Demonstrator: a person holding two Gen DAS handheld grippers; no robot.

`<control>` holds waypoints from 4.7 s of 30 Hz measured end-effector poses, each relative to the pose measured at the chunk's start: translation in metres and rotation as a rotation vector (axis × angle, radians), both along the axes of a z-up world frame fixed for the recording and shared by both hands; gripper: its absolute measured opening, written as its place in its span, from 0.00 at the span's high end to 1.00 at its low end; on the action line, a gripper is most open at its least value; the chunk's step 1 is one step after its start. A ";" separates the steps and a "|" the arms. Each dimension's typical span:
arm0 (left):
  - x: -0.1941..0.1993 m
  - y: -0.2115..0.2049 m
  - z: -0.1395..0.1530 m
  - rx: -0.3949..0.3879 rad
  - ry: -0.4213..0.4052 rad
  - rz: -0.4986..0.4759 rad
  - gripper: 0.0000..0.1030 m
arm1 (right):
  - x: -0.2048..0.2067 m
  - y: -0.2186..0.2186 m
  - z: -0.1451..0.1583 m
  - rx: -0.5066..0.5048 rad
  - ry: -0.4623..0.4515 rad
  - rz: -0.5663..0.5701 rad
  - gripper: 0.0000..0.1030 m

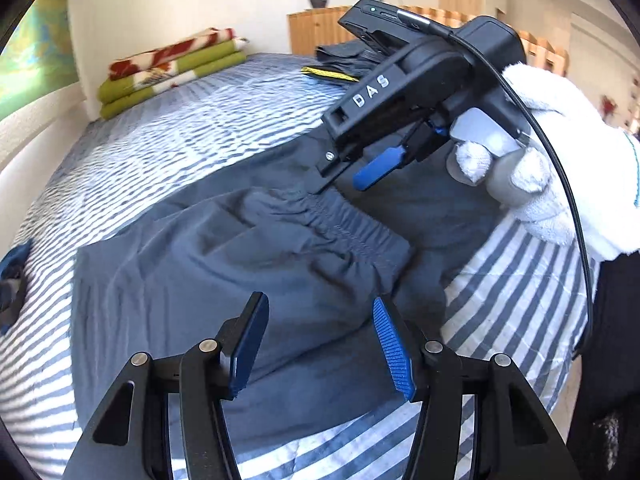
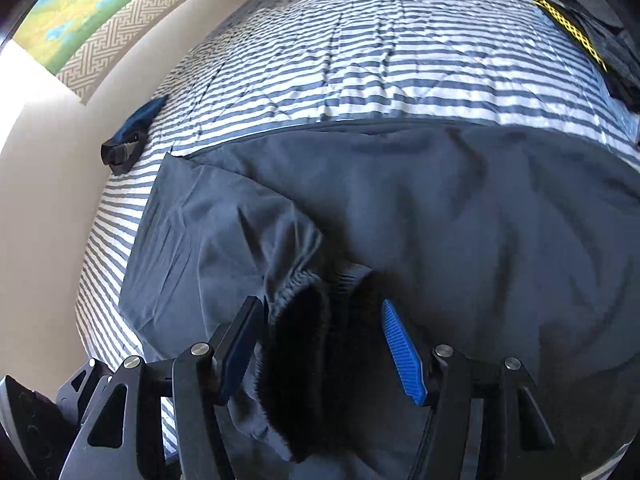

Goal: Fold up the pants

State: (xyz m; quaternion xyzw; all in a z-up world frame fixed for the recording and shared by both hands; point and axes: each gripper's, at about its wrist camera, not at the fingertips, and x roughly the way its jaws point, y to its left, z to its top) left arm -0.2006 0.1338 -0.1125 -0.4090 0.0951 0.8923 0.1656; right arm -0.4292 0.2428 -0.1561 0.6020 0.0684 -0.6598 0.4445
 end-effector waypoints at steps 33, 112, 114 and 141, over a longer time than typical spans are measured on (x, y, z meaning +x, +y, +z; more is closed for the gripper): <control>0.058 -0.121 0.039 0.072 0.028 0.294 0.43 | -0.038 0.031 0.034 -0.105 0.001 -0.029 0.87; 0.011 -0.135 -0.056 0.475 -0.188 0.501 0.90 | 0.077 -0.209 0.003 0.218 0.126 0.268 0.45; 0.012 -0.133 -0.053 0.473 -0.176 0.500 0.91 | 0.095 -0.214 0.004 0.265 0.145 0.320 0.42; -0.005 -0.111 -0.021 0.559 -0.109 0.621 0.95 | 0.097 -0.176 0.013 0.238 0.120 0.292 0.97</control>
